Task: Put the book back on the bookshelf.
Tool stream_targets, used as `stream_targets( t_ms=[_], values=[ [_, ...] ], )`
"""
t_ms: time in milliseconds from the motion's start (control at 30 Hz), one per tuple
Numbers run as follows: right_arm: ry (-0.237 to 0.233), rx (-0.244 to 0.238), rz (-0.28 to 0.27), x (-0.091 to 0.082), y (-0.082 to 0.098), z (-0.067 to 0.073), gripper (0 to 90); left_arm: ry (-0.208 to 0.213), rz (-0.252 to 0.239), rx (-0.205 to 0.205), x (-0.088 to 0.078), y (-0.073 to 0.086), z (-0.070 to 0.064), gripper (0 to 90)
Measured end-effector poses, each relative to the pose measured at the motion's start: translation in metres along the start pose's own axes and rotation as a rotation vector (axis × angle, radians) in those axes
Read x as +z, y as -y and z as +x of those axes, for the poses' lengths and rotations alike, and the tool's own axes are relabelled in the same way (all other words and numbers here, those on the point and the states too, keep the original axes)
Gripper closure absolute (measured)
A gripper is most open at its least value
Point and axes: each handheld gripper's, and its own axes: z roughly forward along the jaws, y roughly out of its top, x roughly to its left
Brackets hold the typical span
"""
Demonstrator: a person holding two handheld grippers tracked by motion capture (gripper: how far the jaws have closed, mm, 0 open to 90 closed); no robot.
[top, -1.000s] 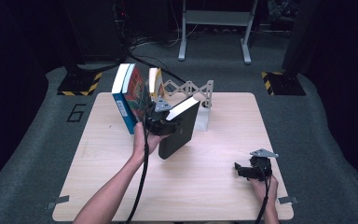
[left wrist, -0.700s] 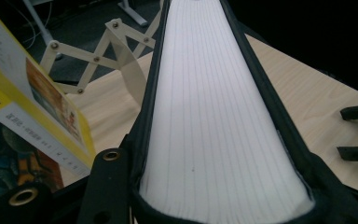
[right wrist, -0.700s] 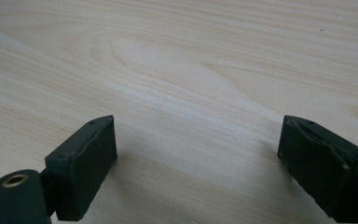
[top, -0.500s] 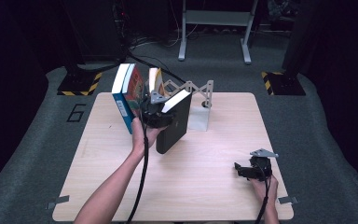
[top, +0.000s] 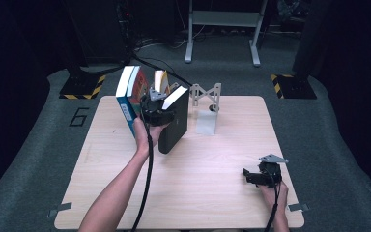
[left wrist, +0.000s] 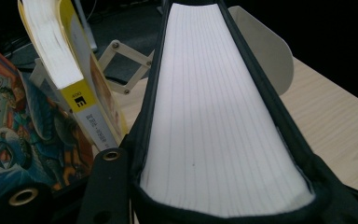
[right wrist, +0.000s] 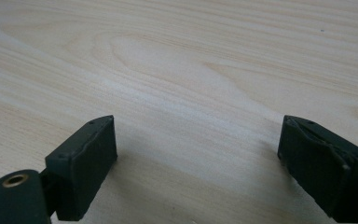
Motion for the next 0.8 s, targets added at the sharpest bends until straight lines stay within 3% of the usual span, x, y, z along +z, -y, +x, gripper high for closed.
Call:
stream_targets(
  t_ms=[533,667,800],
  values=[
    [-0.003,-0.015,-0.001,0.0,0.0,-0.001,10.7,-0.101,-0.04,-0.089,0.032,0.006,0.004,54.3],
    [-0.004,-0.018,0.0,0.0,0.0,-0.001,10.6,-0.107,-0.035,-0.072,0.034,0.011,0.001,54.2],
    [-0.005,-0.016,0.004,0.0,0.0,0.0,10.7,-0.105,-0.042,-0.085,0.035,0.019,-0.002,54.2]
  ],
)
